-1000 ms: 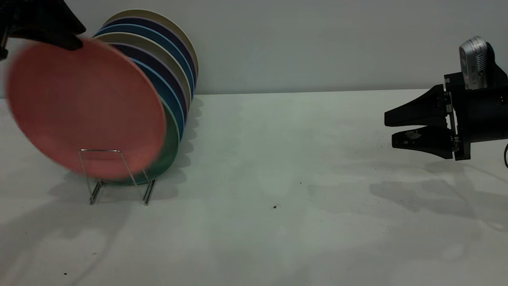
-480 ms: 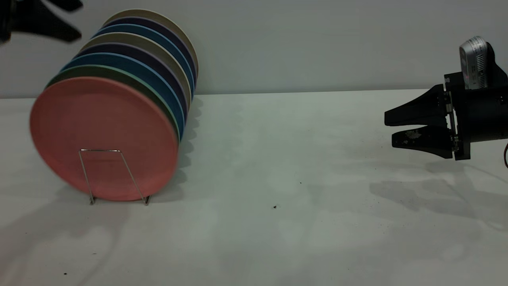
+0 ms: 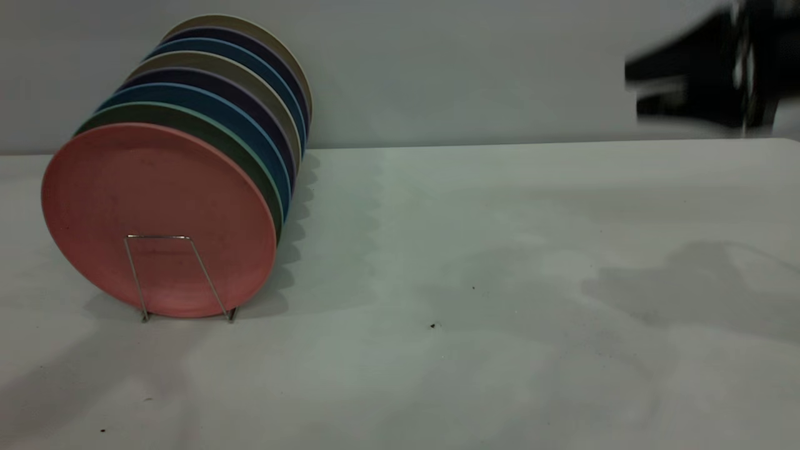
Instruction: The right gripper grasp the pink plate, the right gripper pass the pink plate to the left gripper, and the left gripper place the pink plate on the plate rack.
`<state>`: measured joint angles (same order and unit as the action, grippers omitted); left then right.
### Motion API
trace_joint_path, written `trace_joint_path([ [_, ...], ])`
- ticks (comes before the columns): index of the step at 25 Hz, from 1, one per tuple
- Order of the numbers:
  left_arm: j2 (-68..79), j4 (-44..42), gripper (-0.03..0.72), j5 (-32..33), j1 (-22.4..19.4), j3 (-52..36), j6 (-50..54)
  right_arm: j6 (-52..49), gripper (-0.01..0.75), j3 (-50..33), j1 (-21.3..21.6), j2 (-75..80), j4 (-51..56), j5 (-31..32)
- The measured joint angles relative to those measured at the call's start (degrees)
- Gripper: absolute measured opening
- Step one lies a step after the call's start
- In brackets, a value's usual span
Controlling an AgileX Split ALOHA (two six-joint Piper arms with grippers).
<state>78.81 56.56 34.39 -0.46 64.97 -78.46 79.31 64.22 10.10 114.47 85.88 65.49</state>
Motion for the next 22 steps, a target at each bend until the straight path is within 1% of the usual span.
trace_joint_path([
  [2, -0.87, -1.83, 0.473, 4.40, 0.00, 0.00, 8.45, -1.29, 0.493, 0.00, -1.79, -6.32, -3.17, 0.10],
  [4, -1.24, -6.20, 0.472, 10.19, 0.00, 0.00, 16.39, -3.56, 0.493, -0.05, -3.81, -14.09, -7.65, 0.18],
  [6, -1.84, -12.33, 0.472, 15.14, 0.00, 0.00, 25.01, -7.54, 0.493, -0.05, -5.79, -21.73, -13.75, -0.56],
  [8, -2.95, -20.61, 0.473, 19.18, 0.00, 0.00, 32.82, -14.70, 0.493, -0.05, -6.72, -30.04, -21.10, -1.68],
  [11, -6.32, -32.53, 0.473, 21.87, 0.00, 0.00, 44.87, -28.26, 0.493, -0.11, -6.78, -40.92, -31.11, -1.92],
  [15, -12.78, -46.43, 0.473, 25.06, 0.00, 0.00, 55.66, -42.68, 0.493, -0.58, -6.78, -53.73, -45.80, -0.75],
  [18, -16.87, -52.63, 0.473, 28.75, 0.00, 0.00, 63.15, -52.27, 0.493, -3.81, -6.78, -62.21, -55.93, 0.48],
  [20, -19.05, -54.52, 0.473, 31.75, 0.00, 0.00, 66.75, -57.16, 0.493, -8.18, -6.78, -67.12, -62.22, 1.01],
  [22, -20.74, -55.05, 0.473, 32.41, 0.00, 0.00, 68.82, -60.30, 0.493, -13.38, -6.78, -71.88, -66.75, 1.27],
])
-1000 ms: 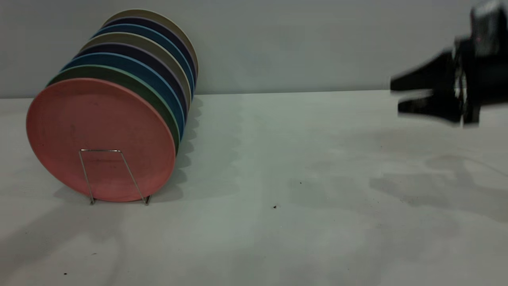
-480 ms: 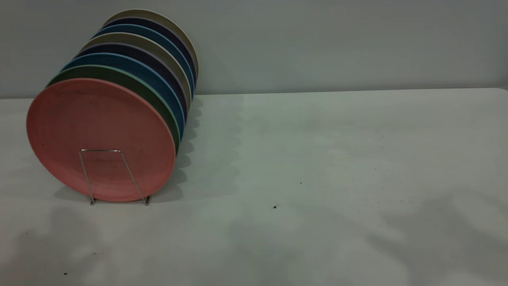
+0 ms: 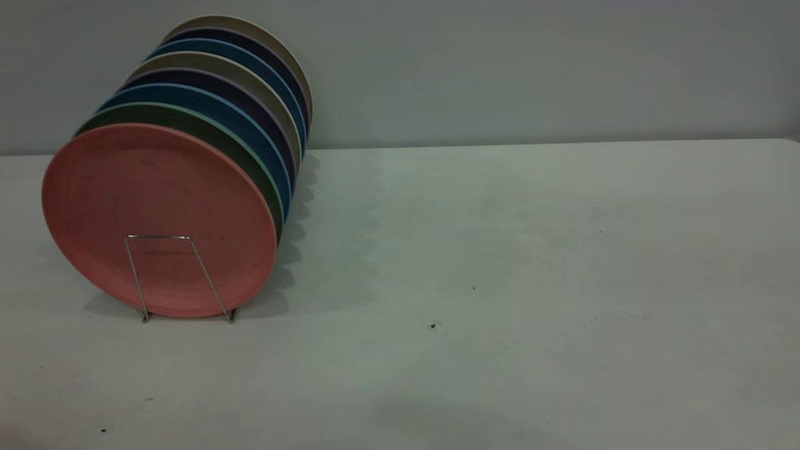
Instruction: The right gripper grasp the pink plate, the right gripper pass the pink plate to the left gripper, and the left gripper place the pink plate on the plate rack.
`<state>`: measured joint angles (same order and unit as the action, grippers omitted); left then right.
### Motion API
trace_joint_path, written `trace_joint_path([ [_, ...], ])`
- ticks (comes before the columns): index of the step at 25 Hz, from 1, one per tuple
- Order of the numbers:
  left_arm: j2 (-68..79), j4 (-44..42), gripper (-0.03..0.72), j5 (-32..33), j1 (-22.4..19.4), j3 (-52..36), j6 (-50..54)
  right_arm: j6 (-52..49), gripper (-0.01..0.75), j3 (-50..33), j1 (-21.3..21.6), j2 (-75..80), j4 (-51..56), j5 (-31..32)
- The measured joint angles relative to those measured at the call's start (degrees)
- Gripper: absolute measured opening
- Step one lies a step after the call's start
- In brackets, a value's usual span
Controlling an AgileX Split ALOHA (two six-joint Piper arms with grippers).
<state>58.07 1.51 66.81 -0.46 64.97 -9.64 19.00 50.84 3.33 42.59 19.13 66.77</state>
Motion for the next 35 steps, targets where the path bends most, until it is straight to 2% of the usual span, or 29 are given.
trace_joint_path([
  [5, -2.80, 0.23, 0.473, 0.07, 0.00, -0.05, 3.56, -5.18, 0.493, -15.62, 0.00, -8.87, -7.22, -2.18],
  [9, -5.86, 3.01, 0.473, 0.07, 0.00, -3.61, 4.15, -7.72, 0.493, -22.78, -0.43, -13.64, -11.74, -3.00],
  [18, -21.47, 4.71, 0.473, 0.07, 0.00, -21.83, 2.51, -15.06, 0.493, -23.79, -8.59, -17.32, -17.74, -2.84],
  [26, -36.00, 4.95, 0.595, -1.63, 0.00, -33.46, 2.08, -15.58, 0.493, -23.79, -9.05, -20.82, -17.52, -2.73],
  [30, -39.77, 5.81, 0.600, -2.07, 0.00, -36.88, 1.68, -15.60, 0.493, -23.79, -9.05, -21.11, -17.30, -2.73],
  [35, -41.76, 3.32, 0.566, -2.26, 0.00, -37.06, 0.64, -15.60, 0.493, -23.79, -9.05, -21.11, -17.23, -2.73],
])
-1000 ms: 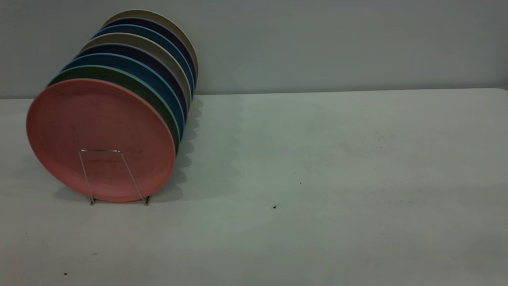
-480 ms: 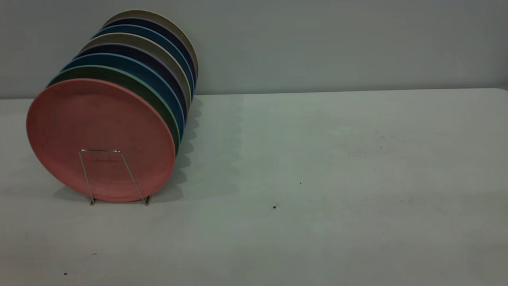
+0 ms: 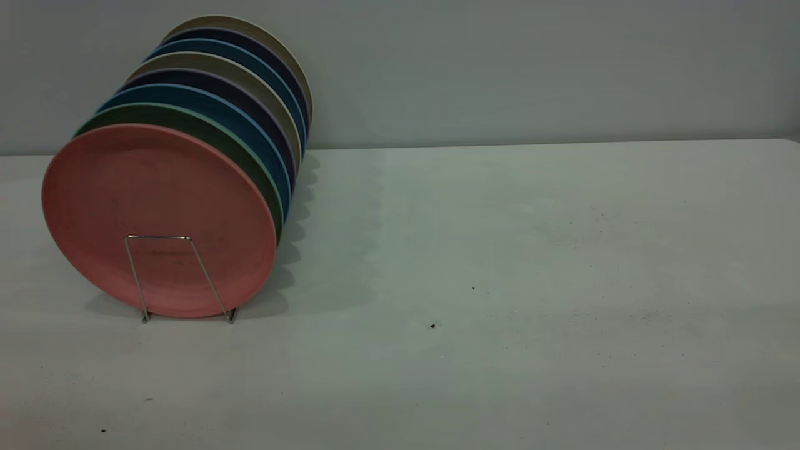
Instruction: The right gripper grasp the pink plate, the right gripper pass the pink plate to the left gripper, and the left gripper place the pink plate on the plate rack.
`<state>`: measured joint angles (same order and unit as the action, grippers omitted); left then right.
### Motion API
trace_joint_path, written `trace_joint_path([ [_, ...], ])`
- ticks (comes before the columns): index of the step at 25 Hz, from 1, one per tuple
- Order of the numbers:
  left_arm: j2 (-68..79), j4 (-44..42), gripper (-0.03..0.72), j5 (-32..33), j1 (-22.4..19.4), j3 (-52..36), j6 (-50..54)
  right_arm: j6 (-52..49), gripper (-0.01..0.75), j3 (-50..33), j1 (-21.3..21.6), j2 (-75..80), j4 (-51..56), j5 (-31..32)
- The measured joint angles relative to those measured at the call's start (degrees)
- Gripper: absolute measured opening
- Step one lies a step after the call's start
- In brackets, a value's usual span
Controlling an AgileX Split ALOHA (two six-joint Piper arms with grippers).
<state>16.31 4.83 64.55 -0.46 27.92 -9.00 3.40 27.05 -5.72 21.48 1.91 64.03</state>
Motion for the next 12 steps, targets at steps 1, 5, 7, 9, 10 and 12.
trace_joint_path([
  [1, -0.07, -1.05, 0.561, 0.00, 0.00, 0.00, 0.00, 0.00, 0.493, 0.00, 0.00, 0.00, 0.00, 0.00],
  [5, -0.07, -2.03, 0.552, 0.00, 0.00, 0.00, 0.00, 0.00, 0.493, 0.00, 0.00, 0.00, 0.02, 0.00],
  [7, -0.07, -2.03, 0.551, 0.00, 0.00, 0.00, 0.00, 0.00, 0.493, 0.00, 0.00, -0.56, 0.02, 0.00],
  [9, -0.07, -2.03, 0.551, 0.00, 0.00, 0.00, 0.00, 0.00, 0.493, 0.00, 0.09, -2.69, 0.08, 0.00],
  [10, -0.07, -2.03, 0.551, 0.00, 0.00, 0.00, 0.00, 0.00, 0.493, 0.00, 0.29, -4.38, 0.07, 0.02],
  [12, -0.07, -2.03, 0.551, 0.00, 0.00, 0.00, 0.00, 0.00, 0.493, 0.00, 0.60, -8.58, 0.07, 0.07],
])
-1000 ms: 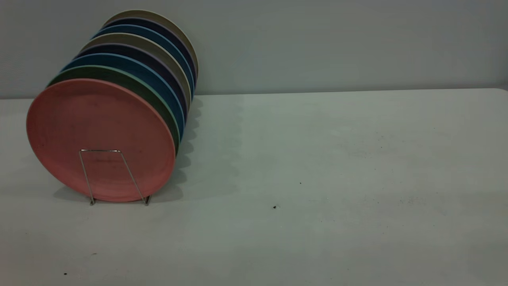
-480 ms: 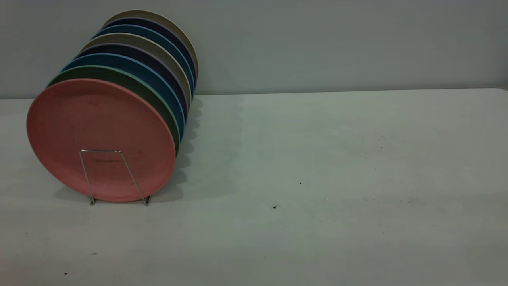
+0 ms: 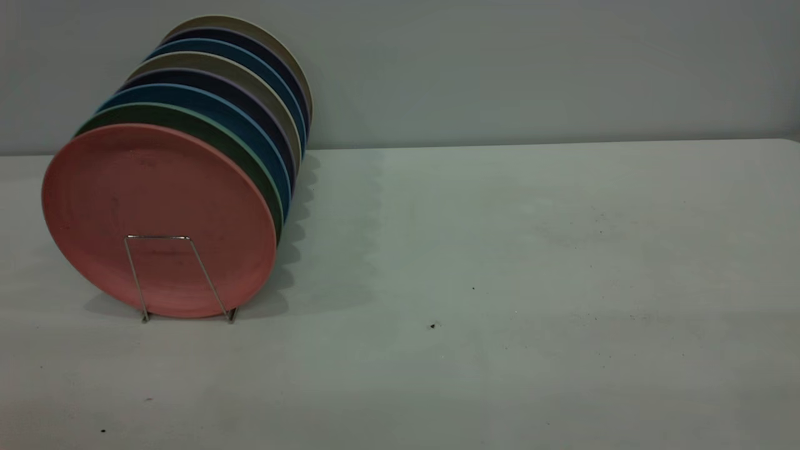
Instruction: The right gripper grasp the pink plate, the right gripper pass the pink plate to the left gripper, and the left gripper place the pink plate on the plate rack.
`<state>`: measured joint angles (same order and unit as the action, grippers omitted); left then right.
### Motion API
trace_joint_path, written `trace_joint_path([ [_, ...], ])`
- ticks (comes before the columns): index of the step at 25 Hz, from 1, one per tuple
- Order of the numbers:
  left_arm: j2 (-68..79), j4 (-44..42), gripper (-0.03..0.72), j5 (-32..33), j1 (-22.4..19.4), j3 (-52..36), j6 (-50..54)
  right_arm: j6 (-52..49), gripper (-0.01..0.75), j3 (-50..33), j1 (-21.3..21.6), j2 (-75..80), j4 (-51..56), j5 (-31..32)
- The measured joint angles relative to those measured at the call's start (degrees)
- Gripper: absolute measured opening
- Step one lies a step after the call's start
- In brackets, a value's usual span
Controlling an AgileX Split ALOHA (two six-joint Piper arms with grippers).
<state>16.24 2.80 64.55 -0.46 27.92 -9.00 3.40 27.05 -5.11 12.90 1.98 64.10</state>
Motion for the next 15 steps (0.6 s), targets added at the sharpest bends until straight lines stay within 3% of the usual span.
trace_joint_path([
  [9, -2.27, -0.03, 0.551, -0.04, -0.98, 0.00, 0.00, 0.00, 0.493, 0.00, 0.00, -13.82, 0.00, 0.94],
  [15, -14.88, -0.11, 0.551, 0.17, -2.75, 0.00, 0.00, 0.00, 0.493, 0.00, 0.00, -13.88, 0.00, 0.94],
])
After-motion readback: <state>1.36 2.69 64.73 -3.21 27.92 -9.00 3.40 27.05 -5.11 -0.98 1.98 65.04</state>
